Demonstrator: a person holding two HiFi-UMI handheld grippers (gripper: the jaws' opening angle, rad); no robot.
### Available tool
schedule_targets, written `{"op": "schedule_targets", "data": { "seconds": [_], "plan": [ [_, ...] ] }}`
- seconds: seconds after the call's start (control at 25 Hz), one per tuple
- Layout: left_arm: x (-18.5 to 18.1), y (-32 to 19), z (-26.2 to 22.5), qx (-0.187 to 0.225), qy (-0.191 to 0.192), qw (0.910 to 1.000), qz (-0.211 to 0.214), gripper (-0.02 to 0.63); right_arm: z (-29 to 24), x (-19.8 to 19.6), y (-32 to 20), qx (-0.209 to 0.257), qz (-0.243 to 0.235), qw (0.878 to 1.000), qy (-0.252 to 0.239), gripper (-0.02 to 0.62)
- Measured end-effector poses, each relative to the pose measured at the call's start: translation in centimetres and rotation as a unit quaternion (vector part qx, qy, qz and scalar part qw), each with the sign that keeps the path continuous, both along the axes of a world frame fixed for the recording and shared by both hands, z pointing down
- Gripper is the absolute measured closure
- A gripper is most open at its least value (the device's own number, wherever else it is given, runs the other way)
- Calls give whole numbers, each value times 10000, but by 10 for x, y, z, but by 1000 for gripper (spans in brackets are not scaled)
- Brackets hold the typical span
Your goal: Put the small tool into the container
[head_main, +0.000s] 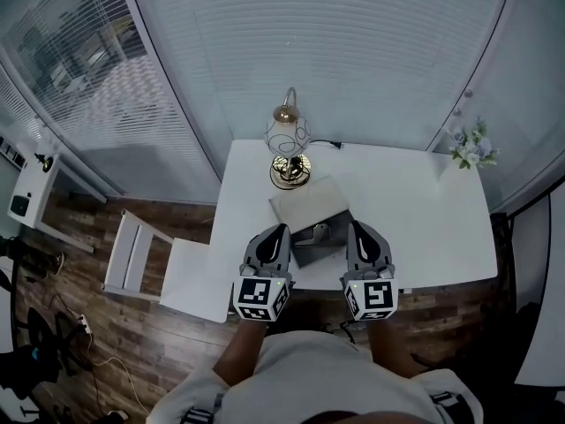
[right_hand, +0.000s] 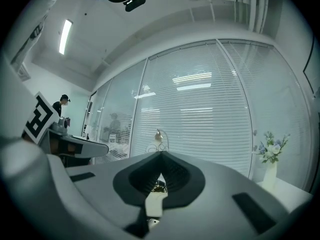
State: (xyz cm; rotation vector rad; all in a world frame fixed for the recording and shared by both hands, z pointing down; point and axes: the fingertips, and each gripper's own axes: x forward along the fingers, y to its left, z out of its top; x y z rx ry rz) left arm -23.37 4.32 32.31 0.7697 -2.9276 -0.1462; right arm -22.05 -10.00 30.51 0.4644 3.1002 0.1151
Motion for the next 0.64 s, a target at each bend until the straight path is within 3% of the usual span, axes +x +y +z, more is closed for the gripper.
{"op": "schedule_targets", "data": {
  "seconds": [0.64],
  "plan": [
    [4, 3, -3, 63, -32, 10000, -60, 581, -1, 2, 1, 5, -68, 10000, -9, 569]
  ]
}}
